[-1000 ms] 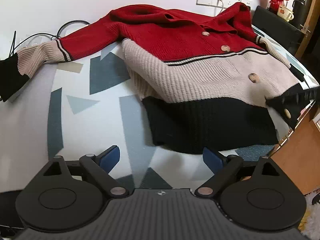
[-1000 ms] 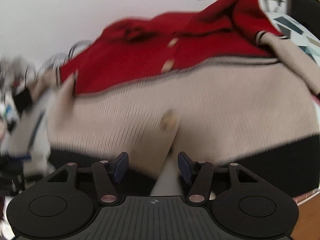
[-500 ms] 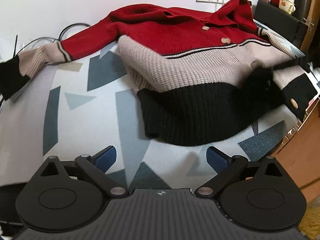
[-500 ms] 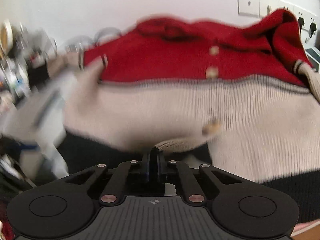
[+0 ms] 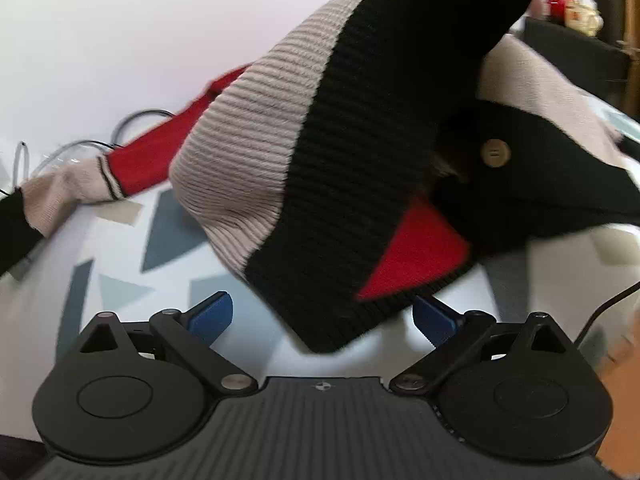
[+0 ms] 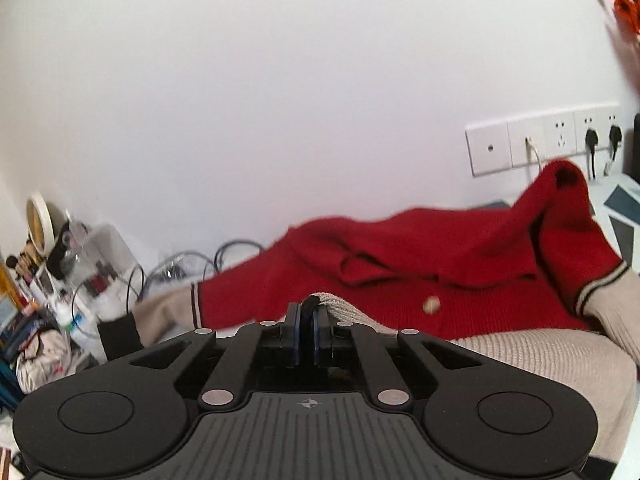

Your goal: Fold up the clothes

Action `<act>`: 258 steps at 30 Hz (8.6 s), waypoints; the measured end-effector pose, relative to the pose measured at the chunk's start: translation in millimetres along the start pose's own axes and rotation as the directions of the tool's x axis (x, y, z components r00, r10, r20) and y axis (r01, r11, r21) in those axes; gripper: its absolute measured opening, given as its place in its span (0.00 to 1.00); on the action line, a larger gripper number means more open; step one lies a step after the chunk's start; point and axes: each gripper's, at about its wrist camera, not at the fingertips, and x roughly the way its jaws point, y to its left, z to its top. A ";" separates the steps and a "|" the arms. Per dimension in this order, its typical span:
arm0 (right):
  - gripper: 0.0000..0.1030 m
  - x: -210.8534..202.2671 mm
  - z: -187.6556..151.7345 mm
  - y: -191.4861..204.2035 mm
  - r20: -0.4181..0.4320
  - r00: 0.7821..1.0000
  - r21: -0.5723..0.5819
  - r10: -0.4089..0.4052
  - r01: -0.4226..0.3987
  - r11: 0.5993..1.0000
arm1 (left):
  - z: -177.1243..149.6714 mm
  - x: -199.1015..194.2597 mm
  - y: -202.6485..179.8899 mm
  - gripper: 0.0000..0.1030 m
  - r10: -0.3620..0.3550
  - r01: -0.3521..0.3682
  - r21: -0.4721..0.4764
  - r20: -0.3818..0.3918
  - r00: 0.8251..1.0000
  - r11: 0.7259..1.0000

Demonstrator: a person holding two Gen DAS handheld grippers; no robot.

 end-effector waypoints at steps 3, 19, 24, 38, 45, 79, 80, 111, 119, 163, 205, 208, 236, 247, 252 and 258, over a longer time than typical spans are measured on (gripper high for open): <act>0.05 4.5 7.6 -6.0 0.000 1.000 0.010 -0.019 0.019 1.000 | 3.8 7.4 6.5 0.96 0.030 -0.030 -0.051 -0.005 1.000 0.998; 0.05 31.2 21.0 -57.9 0.052 0.995 0.115 -0.085 0.078 0.990 | 14.4 25.8 6.6 0.82 0.188 -0.185 -0.111 0.014 0.982 0.976; 0.05 39.9 19.4 -74.3 0.005 0.996 0.148 -0.091 0.089 0.985 | 18.0 9.4 39.2 0.12 0.147 -0.153 -0.231 -0.043 0.988 0.961; 0.38 27.8 -69.2 -94.9 -0.195 0.975 0.176 -0.103 0.138 0.975 | -28.6 -48.6 48.9 0.12 0.120 -0.152 -0.251 -0.138 0.983 0.956; 0.43 -55.4 -139.0 -137.3 -0.181 0.885 0.218 -0.430 0.462 0.860 | -29.4 -50.6 34.1 0.18 0.144 -0.166 -0.153 -0.143 0.979 0.974; 0.28 -65.2 -208.0 -130.4 -0.183 0.774 0.083 -0.606 0.626 0.775 | -32.2 -43.1 -14.4 0.29 0.181 -0.153 0.210 -0.123 0.976 0.966; 0.34 -66.1 -210.4 -130.6 -0.183 0.774 0.090 -0.606 0.627 0.774 | -32.6 -43.0 -14.5 0.36 0.193 -0.165 0.213 -0.117 0.974 0.963; 0.41 -108.4 -184.9 -150.6 -0.208 0.700 0.402 -0.683 0.698 0.593 | -39.9 -84.0 51.9 0.46 0.082 -0.101 -0.076 -0.225 0.971 0.992; 0.44 -97.9 -80.2 -103.4 0.098 0.839 0.310 -0.534 0.484 0.818 | -17.0 -90.2 112.2 0.60 0.026 -0.073 -0.322 -0.149 0.989 0.944; 0.49 346.1 41.9 78.9 -0.303 0.950 -0.597 -0.077 -0.127 0.792 | -1.1 0.9 101.0 0.09 -0.111 -0.031 -0.362 -0.365 0.924 0.932; 0.40 219.4 21.2 -11.2 -0.298 0.953 -0.197 -0.044 -0.017 0.980 | -22.8 -42.7 120.6 0.60 -0.194 0.083 -0.372 -0.274 0.942 0.925; 0.39 150.8 4.2 -47.5 -0.273 0.956 -0.097 -0.109 0.085 0.992 | -23.3 -54.2 121.5 0.67 -0.188 0.119 -0.279 -0.235 0.954 0.953; 0.07 49.1 -175.3 -20.2 -0.351 0.901 -0.151 -0.255 0.214 0.965 | -51.1 -53.7 89.5 0.13 -0.200 0.170 -0.154 -0.203 0.959 0.973; 0.04 -4.5 -171.2 -14.3 -0.428 0.893 -0.072 -0.140 0.121 0.990 | -63.3 -75.8 118.0 0.18 -0.163 0.120 -0.176 -0.256 0.953 0.977; 0.04 2.3 -166.1 -23.1 -0.355 0.920 0.006 -0.167 0.181 0.983 | -48.8 -71.0 92.4 0.68 -0.173 0.168 -0.040 -0.206 0.963 0.985; 0.04 15.6 -159.4 -24.7 -0.348 0.916 -0.029 -0.199 0.201 0.979 | -30.4 -67.6 89.8 0.11 -0.192 0.189 -0.032 -0.191 0.963 0.981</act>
